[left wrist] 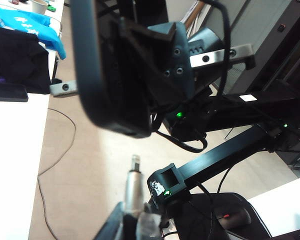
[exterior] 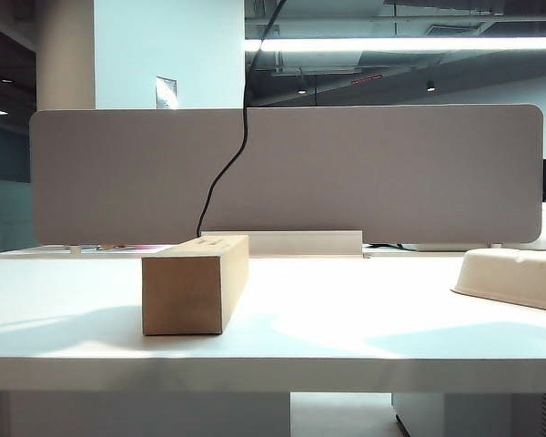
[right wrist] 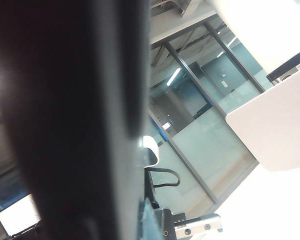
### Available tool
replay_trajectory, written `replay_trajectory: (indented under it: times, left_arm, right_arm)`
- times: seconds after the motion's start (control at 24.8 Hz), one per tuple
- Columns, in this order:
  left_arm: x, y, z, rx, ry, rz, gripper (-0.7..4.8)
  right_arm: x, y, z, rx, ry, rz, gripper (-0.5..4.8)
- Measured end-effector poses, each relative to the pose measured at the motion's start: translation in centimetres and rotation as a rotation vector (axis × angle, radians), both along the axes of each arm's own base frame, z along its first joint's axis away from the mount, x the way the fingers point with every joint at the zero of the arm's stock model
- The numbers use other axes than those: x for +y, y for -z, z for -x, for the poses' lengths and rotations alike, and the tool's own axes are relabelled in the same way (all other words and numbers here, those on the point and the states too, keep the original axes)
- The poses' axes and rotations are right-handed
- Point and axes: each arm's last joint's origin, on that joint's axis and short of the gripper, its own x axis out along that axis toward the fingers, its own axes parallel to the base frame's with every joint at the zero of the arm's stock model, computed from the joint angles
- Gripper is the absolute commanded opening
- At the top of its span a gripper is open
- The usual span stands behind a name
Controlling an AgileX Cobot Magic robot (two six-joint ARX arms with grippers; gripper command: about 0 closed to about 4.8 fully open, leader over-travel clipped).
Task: Pick up the charging cable and the phone, plug the charging cable into the charging port on the phone, and finally place them back on the table.
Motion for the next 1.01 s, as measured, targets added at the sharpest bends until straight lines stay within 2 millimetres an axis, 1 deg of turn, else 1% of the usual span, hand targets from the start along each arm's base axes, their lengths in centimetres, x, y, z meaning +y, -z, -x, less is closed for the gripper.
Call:
replay_trajectory:
  times: [0.12, 0.4, 0.56, 0.69, 1.01]
  left_arm:
    - [-0.1, -0.1, 0.0, 0.006, -0.001, 0.005, -0.06]
    - [-0.9, 0.0, 0.6, 0.004, 0.023, 0.006, -0.06]
    - [-1.4, 0.1, 0.3, 0.014, 0.018, 0.012, -0.06]
    - [-1.4, -0.2, 0.3, 0.008, 0.005, 0.025, -0.06]
    - [-1.4, 0.0, 0.3, 0.026, 0.004, 0.012, -0.06]
  right_arm:
    - [0.0, 0.0, -0.1, 0.002, 0.004, -0.002, -0.09]
    - [0.0, 0.1, -0.1, 0.007, 0.016, -0.010, -0.09]
    - [0.0, 0.1, -0.1, 0.005, 0.005, -0.003, -0.09]
    - [0.0, 0.1, -0.1, 0.004, -0.003, 0.003, -0.09]
    - [0.0, 0.0, -0.1, -0.006, -0.002, 0.002, -0.09]
